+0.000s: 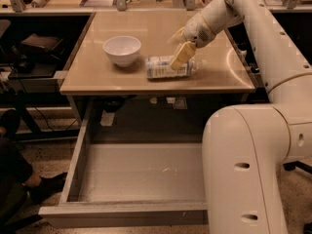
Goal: Place blue plastic bottle into top drawer
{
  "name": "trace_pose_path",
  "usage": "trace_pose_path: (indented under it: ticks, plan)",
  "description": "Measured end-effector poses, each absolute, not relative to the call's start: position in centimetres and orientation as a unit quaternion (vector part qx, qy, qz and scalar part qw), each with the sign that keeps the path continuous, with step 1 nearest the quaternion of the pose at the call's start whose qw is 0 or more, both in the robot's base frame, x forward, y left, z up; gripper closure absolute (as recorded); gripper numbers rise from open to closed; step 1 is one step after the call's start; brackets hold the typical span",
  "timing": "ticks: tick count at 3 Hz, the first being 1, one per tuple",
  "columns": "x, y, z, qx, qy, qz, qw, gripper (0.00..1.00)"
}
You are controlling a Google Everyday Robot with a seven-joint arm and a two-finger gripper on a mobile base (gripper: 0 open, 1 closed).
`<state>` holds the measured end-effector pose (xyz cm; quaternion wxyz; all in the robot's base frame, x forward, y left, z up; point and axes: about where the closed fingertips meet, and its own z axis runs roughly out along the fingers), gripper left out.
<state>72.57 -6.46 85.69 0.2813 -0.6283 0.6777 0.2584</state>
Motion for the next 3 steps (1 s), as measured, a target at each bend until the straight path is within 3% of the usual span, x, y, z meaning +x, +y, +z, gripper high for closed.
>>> trace_pose_path:
  ticks: [3]
  plan:
    - [72.58, -6.45, 85.69, -0.628, 0.678, 0.258, 0.281, 0.89]
